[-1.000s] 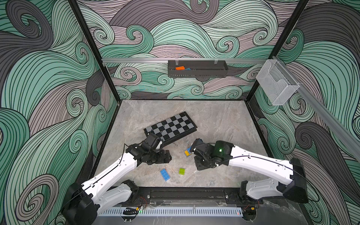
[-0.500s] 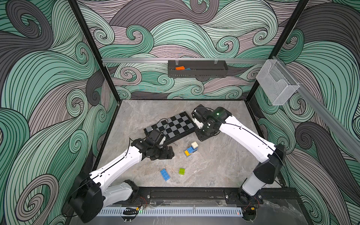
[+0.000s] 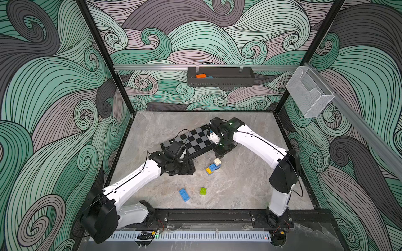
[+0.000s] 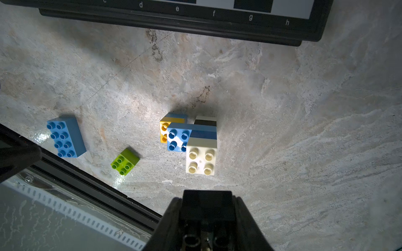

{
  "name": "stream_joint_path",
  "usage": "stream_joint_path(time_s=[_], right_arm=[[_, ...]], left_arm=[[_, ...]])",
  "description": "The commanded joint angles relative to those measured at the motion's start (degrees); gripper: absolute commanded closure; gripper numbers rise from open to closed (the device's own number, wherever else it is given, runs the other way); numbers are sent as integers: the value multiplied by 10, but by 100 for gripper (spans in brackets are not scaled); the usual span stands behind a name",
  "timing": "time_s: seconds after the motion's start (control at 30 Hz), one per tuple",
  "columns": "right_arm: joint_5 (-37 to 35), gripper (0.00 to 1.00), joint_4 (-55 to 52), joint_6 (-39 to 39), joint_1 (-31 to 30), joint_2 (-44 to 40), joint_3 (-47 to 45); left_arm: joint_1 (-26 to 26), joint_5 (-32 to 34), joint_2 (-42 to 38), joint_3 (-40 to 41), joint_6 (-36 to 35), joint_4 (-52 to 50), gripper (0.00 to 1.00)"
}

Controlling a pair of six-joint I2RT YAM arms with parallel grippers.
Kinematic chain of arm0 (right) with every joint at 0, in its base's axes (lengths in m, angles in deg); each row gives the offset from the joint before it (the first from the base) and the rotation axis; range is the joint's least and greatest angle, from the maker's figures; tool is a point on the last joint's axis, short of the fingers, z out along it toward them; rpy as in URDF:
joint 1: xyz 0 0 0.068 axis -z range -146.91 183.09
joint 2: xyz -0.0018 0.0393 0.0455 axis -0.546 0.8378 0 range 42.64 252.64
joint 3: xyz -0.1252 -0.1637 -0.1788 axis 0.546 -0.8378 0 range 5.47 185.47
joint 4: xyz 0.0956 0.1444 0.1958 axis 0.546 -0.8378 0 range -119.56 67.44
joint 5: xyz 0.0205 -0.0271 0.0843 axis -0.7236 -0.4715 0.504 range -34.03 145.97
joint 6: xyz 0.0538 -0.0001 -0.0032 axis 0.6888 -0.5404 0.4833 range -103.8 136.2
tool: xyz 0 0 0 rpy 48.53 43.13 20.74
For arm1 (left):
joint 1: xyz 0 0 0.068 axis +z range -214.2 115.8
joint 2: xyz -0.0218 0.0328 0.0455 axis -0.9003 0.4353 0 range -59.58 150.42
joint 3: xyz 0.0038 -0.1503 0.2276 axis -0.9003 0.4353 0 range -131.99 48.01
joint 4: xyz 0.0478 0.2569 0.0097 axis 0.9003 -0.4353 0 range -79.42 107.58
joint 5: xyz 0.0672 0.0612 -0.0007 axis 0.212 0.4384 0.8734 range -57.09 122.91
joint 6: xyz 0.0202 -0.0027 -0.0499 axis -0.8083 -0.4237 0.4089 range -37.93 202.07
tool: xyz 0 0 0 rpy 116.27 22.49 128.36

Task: Assemble a giraffe with lego
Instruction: Assemble the lego brick with the lego brick.

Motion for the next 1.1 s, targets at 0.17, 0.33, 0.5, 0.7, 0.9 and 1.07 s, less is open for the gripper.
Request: stream_joint_path(time_s=[0.17,0.33,0.5,0.7,0.9,1.07], right_arm=[[28,88,13,-34,9,27,-23],[29,88,13,-45,17,37,-16],[36,88,12,-48,18,43,-14],[49,88,11,-39,15,39,-25],[39,88,12,-19,12,35,-35],[37,88,12,-13,8,38,-41]], left_arm=[[-4,2,15,-14,-8,-2,11],[-4,4,22,-20,-13,-3,10],[-4,3,29,-23,-17,-3,10],[-5,2,38,-28,-21,0,11],[-5,3,43,-27,-23,3,11],[-5,3,41,-25,-26,5,11]])
